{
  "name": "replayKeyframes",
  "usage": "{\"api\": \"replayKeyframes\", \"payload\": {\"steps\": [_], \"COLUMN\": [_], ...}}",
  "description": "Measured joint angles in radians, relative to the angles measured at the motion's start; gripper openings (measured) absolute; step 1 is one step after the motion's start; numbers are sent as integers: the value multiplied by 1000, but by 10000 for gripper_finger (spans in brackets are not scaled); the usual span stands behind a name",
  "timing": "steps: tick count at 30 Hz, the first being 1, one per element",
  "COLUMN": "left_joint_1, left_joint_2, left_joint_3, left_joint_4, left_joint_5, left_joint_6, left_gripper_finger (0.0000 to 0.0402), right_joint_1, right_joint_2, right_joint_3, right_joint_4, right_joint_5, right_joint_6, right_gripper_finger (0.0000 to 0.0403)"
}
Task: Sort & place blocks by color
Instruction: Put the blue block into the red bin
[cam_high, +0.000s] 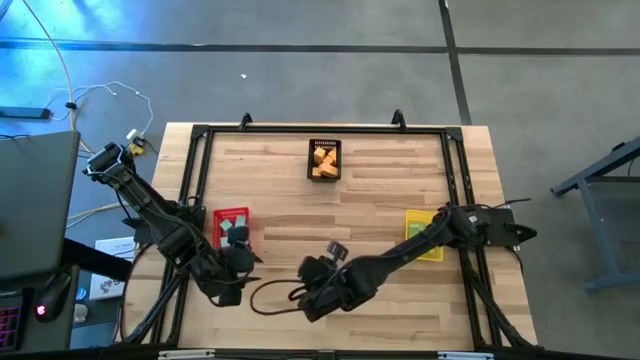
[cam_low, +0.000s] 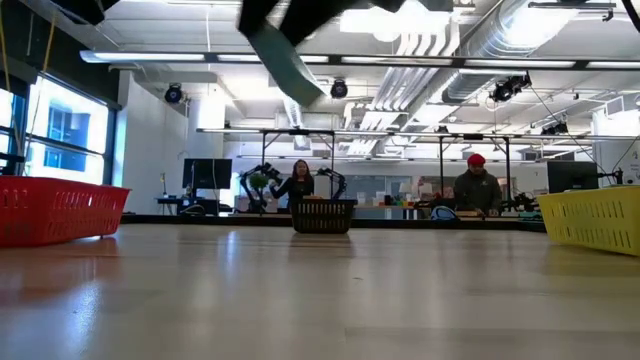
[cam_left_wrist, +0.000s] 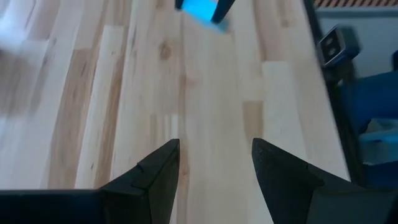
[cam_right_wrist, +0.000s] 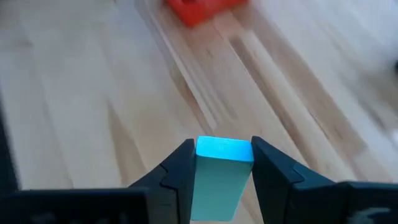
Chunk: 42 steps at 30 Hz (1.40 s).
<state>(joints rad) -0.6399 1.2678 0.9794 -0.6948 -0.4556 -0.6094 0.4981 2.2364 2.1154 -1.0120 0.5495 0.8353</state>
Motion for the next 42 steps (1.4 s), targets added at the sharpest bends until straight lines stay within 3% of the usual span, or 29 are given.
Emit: {"api": "replayKeyframes", "payload": {"steps": [13,19,28,34,42], "left_joint_1": [0,0,9,36,58], "left_joint_2": [0,0,0,0,0], "left_joint_3": [0,0,0,0,-1], "left_joint_4": [130,149,280,307,340], "left_joint_5": [64,64,52,48,74], "left_joint_6": [40,40,70,106,167], "left_gripper_finger": [189,210,252,251,251], "right_joint_1": [-13,-13,-13,-13,-11], "right_joint_2": [-1,-2,-2,-2,-2], "right_joint_3": [131,143,143,143,143], "right_joint_4": [98,180,284,378,411], "right_joint_5": [31,-9,-9,-80,-54], "right_joint_6": [-286,-408,-508,-550,-568], "right_gripper_finger": [109,109,108,108,108]}}
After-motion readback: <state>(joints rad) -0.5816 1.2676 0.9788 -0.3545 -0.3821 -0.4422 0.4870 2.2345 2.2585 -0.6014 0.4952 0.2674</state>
